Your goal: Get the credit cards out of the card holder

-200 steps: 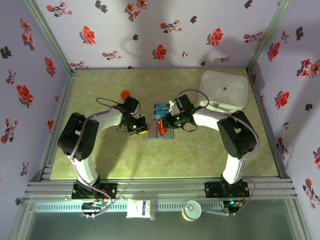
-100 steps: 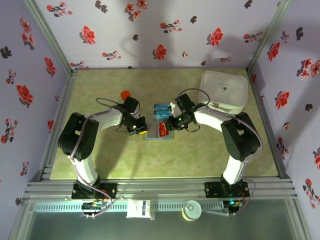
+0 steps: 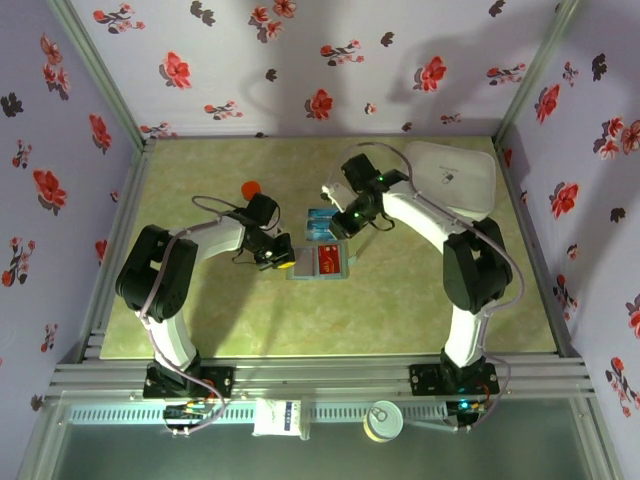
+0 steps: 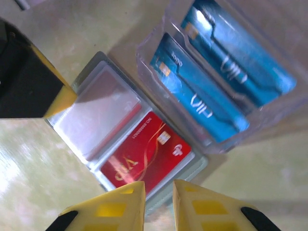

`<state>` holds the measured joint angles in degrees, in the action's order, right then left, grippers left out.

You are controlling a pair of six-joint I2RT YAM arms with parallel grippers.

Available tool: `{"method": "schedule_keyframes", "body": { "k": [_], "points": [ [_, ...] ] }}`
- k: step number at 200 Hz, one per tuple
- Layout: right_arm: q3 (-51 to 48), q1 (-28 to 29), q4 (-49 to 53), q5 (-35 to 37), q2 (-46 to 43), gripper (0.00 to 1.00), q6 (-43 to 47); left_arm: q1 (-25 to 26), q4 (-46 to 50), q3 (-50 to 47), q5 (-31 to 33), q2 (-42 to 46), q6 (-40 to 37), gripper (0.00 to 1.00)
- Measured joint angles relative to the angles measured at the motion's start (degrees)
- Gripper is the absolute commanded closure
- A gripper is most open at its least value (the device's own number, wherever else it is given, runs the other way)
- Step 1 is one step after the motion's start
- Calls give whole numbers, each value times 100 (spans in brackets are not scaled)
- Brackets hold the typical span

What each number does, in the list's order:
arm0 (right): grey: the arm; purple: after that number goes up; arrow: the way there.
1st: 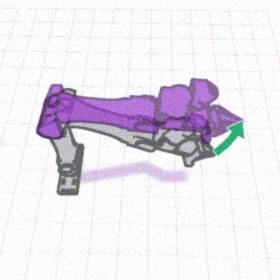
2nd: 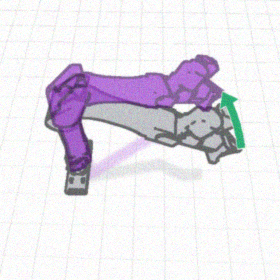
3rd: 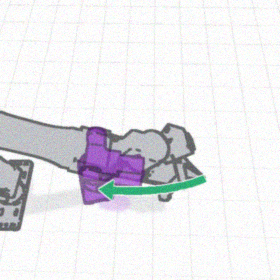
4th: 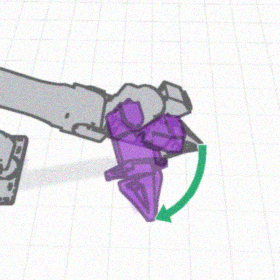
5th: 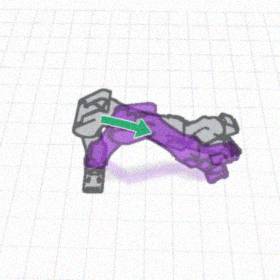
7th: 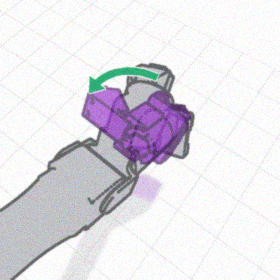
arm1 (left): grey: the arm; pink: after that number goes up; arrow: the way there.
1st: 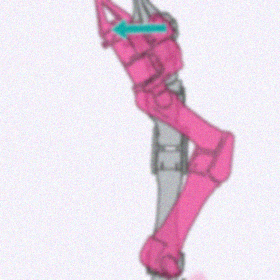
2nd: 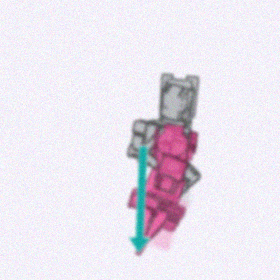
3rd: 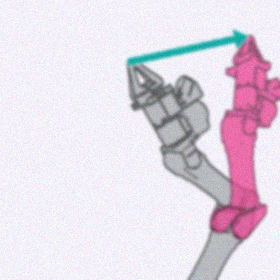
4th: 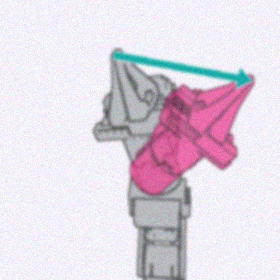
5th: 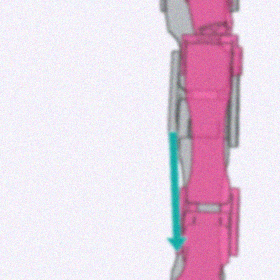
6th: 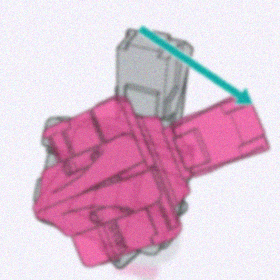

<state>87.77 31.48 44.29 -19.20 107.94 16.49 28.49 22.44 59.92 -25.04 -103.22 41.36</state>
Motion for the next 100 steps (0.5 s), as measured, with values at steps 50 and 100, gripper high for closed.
{"method": "schedule_keyframes", "body": {
  "k": [50, 100],
  "points": [
    [1333, -87, 780, 435, 804, 76, 1718, 0, 48, 0, 0, 0, -2, 94],
    [2951, -199, 1329, 636, 1766, 71, 2531, -2, 74, 0, 0, 0, -4, 95]
  ]
}}
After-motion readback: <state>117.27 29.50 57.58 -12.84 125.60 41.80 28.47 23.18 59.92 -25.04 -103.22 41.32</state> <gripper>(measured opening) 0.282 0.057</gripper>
